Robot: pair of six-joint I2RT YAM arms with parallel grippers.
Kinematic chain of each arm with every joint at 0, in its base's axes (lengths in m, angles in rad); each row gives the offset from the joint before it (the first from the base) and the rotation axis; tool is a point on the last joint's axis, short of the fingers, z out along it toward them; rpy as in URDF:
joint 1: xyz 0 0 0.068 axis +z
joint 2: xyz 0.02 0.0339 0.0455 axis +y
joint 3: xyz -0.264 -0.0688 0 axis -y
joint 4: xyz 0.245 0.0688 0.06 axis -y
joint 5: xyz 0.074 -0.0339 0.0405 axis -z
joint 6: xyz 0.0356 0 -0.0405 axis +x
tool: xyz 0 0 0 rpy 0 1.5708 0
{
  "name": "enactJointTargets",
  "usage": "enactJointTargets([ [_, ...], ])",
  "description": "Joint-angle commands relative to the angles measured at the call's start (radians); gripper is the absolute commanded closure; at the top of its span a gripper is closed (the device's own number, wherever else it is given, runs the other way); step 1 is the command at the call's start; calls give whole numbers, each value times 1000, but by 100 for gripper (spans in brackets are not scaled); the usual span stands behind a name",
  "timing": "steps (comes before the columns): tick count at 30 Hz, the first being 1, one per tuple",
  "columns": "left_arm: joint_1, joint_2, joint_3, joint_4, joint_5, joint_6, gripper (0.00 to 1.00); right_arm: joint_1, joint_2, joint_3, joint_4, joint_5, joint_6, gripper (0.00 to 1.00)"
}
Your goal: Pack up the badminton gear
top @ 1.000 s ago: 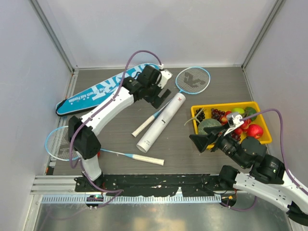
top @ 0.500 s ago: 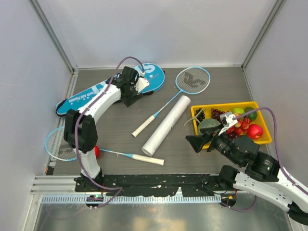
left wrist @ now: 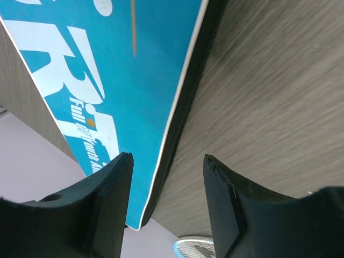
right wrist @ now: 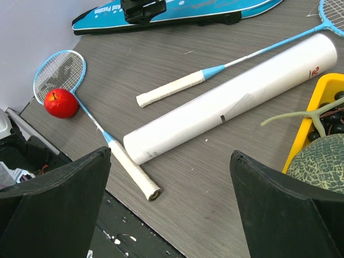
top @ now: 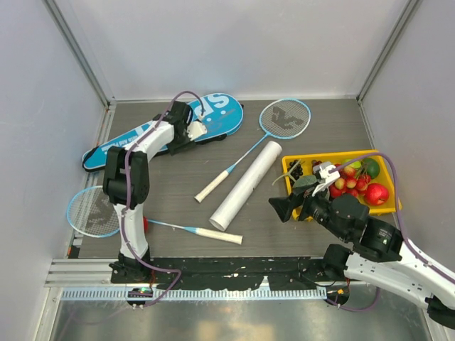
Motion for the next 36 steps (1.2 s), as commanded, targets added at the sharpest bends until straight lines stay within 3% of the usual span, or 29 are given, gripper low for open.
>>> enactJointTargets([
  [1,26,33,10,80,-43,80,43,1,22,48,75,44,-33,4],
  [6,22,56,-2,84,-173,143,42,1,31,58,92,74,-60,5],
  [9,29,23,-159,273,-270,288,40,1,36,67,95,100,-86,5],
  [11,30,-23,-296,412,-244,504,40,1,32,67,106,110,-106,5],
  [13,36,-74,-370,509,-164,568,41,1,32,62,115,125,-128,4],
  [17,53,-39,-280,379,-83,499,44,1,42,58,129,146,-165,5],
  [28,98,47,-177,321,-38,502,51,-1,66,68,159,171,-226,5],
  [30,101,59,-137,280,-34,487,55,-1,71,68,167,174,-234,4],
  [33,101,62,-129,269,-38,479,69,-1,69,70,169,180,-232,4],
  [34,99,59,-134,278,-41,474,81,-1,68,67,169,182,-234,5],
  [35,98,55,-143,296,-50,461,100,-1,63,67,169,182,-231,4],
  [36,95,38,-160,328,-60,445,100,1,59,64,169,185,-229,5],
])
